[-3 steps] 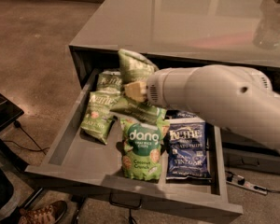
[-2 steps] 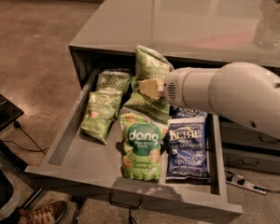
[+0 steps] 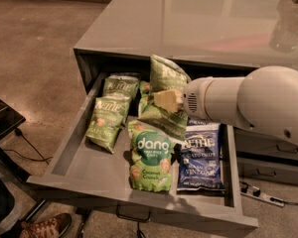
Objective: Pick green jalapeno chip bag from top drawer and place on counter
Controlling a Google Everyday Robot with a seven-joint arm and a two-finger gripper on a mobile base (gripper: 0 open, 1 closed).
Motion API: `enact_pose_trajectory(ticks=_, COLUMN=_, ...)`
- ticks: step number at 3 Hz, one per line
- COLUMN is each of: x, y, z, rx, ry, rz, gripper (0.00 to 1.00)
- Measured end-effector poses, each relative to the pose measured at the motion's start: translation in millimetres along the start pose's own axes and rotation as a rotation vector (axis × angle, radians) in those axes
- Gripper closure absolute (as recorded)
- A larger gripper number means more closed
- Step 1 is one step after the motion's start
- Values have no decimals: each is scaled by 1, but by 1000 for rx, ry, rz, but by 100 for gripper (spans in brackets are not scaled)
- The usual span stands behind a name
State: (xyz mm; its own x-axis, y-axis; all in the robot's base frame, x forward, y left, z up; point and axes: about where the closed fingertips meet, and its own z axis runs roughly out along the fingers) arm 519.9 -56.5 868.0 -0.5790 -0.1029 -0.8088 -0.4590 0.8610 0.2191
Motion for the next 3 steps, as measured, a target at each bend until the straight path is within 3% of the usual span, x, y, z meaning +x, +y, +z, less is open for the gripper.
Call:
enact_pose_trajectory(ticks=1, x=1, y=-11, z=-1, rx=-14, ry=-10, rz=48, gripper=100)
enact_pose_trajectory(ticks=2, x=-3, y=-37, z=-18, rx=-37, ry=-55, rz=130, gripper=100)
enact_pose_trajectory(ticks=3, x=-12, y=-64, z=-47, rx=-101, ry=-133, rz=212, gripper=100)
